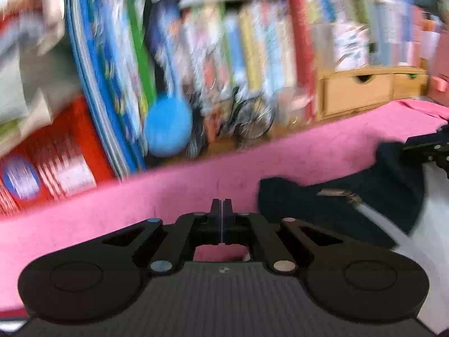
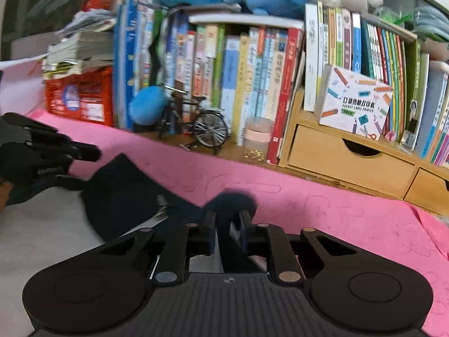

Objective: Fold clothes

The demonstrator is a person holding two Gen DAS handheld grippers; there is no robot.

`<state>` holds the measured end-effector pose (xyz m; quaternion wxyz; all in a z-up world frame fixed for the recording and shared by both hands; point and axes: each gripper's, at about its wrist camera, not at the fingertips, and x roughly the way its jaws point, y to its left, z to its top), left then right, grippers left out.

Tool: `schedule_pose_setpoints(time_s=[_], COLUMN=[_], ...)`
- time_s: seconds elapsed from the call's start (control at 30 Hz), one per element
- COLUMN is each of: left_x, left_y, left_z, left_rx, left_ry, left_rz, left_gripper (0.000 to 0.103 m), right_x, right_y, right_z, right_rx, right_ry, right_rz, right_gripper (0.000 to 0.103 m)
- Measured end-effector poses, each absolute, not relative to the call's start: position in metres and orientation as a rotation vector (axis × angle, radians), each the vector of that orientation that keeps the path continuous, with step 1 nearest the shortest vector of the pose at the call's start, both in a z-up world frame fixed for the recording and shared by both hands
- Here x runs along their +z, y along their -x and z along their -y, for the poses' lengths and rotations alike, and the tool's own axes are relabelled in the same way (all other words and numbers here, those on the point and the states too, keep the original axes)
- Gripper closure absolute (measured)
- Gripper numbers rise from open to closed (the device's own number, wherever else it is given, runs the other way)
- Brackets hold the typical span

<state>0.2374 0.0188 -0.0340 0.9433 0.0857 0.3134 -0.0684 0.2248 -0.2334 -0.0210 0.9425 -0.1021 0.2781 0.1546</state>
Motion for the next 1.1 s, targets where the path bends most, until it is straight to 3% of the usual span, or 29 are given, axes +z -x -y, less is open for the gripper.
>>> schedule_pose_setpoints(time_s=[0.03,0.17,0.23,0.3,0.4,0.43,0.67,0.8,0.87,0.93,1.1], left_x=[-0.04,-0.03,-0.014,-0.001,-0.001,-0.005,-0.042,-0.027,-0.016,-0.01,-0.027], left_y=[-0.24,-0.211,-0.189,-0.167,-0.144,-0.141,-0.127,-0.11,-0.09,-0.071,-0.026], left_z=[-0.024,-0.036,-0.044,-0.043,-0.027,-0.02,-0.023,-0.042,-0.044,-0.037,-0.017], left_rx=[-0.132,-0.159,-0.223,-0.277,-0.321,-0.329,-0.144,-0.015,-0.052,-0.09,-0.177], left_ry=[-0.171,-0.229,-0.213,-0.203,-0.232,-0.25,-0.425,-0.378,-0.311,-0.281,-0.253], left_rz=[-0.668,-0.589,-0.537,-0.517,-0.524,-0.533,-0.58,-0.601,-0.597,-0.588,-0.649], left_gripper=[0.101,0.094,0.079,0.07,0.044,0.043,0.036,0.038,0.036,0.028,0.025], right_x=[-0.027,-0.045,-0.031,-0.012,0.001,-0.001,-0.041,-0.041,-0.028,-0.013,0.005], right_y=[-0.236,-0.256,-0.242,-0.213,-0.171,-0.16,-0.136,-0.123,-0.097,-0.064,0.003], right_z=[0.231,0.247,0.257,0.255,0.238,0.231,0.283,0.33,0.334,0.321,0.281], right_rx=[0.285,0.189,0.207,0.267,0.409,0.445,0.289,-0.222,-0.195,-0.024,0.311], right_ry=[0.216,0.126,0.039,0.027,0.109,0.136,0.242,0.44,0.387,0.229,0.085], right_rz=[-0.577,-0.656,-0.617,-0.557,-0.54,-0.557,-0.665,-0.641,-0.615,-0.58,-0.539], right_gripper=[0.099,0.095,0.091,0.089,0.074,0.068,0.066,0.061,0.059,0.042,0.034])
